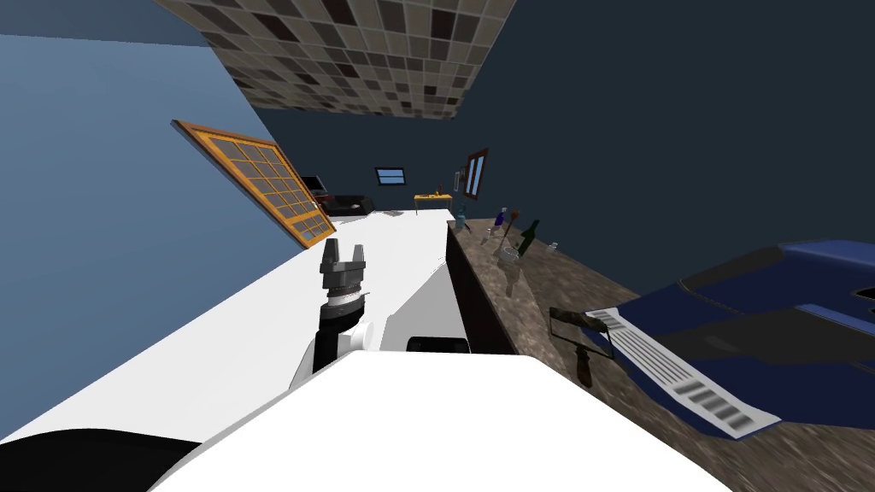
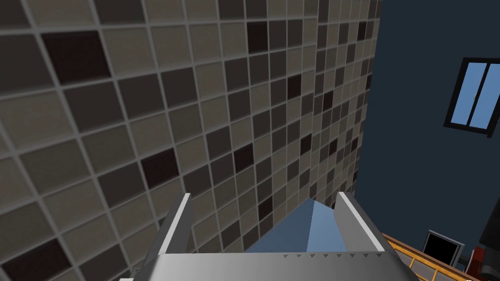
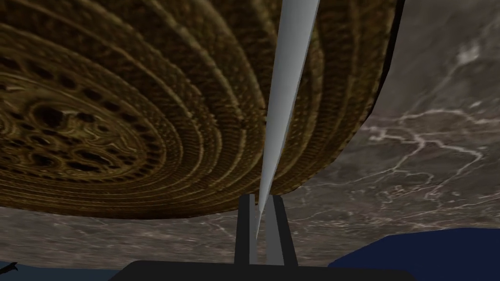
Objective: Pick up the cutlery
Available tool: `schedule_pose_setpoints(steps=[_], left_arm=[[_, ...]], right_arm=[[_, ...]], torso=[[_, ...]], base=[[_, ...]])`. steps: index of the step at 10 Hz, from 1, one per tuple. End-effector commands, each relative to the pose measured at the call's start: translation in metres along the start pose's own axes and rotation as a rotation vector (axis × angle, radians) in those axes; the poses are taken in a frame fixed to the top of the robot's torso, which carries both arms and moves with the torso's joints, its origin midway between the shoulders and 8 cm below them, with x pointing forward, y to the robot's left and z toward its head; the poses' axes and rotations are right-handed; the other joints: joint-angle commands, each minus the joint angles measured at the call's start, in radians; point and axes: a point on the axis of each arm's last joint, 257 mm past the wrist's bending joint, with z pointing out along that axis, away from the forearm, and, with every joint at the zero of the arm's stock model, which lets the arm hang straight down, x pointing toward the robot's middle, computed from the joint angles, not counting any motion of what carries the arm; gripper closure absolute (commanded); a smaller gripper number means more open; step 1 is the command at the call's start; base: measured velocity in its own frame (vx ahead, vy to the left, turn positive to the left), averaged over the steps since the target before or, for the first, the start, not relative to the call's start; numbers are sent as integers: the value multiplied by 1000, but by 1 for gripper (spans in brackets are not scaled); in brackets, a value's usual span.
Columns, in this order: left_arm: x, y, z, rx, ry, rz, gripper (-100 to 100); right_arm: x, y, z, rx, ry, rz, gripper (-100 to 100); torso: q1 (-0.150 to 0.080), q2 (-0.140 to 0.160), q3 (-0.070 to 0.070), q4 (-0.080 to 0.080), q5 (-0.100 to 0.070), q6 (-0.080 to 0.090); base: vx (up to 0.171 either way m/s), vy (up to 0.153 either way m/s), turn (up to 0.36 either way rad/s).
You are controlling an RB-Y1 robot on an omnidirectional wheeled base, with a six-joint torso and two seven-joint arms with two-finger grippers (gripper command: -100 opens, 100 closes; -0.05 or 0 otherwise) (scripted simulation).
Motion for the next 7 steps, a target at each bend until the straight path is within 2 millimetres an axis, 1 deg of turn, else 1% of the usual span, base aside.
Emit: schedule_pose_setpoints(steps=[1, 2, 3, 5, 6, 7], left_arm=[[0, 0, 0, 0, 0, 0, 0], [0, 0, 0, 0, 0, 0, 0], [0, 0, 0, 0, 0, 0, 0], [0, 0, 0, 0, 0, 0, 0], [0, 0, 0, 0, 0, 0, 0], [0, 0, 0, 0, 0, 0, 0]], right_arm=[[0, 0, 0, 0, 0, 0, 100], [0, 0, 0, -1, 0, -1, 0], [-5, 9, -7, -15, 0, -1, 100], [-9, 14, -15, -17, -1, -6, 100], [-8, 13, -13, -18, 0, -6, 100], [-8, 14, -13, -19, 0, -5, 0]], torso=[[0, 0, 0, 0, 0, 0], [0, 0, 0, 0, 0, 0], [0, 0, 0, 0, 0, 0], [3, 1, 0, 0, 1, 1], [3, 2, 1, 0, 1, 1], [2, 1, 0, 0, 0, 1]], base=[[0, 0, 0], [0, 0, 0], [-12, 19, -45], [-22, 38, -43], [-11, 15, -6], [0, 0, 0]])
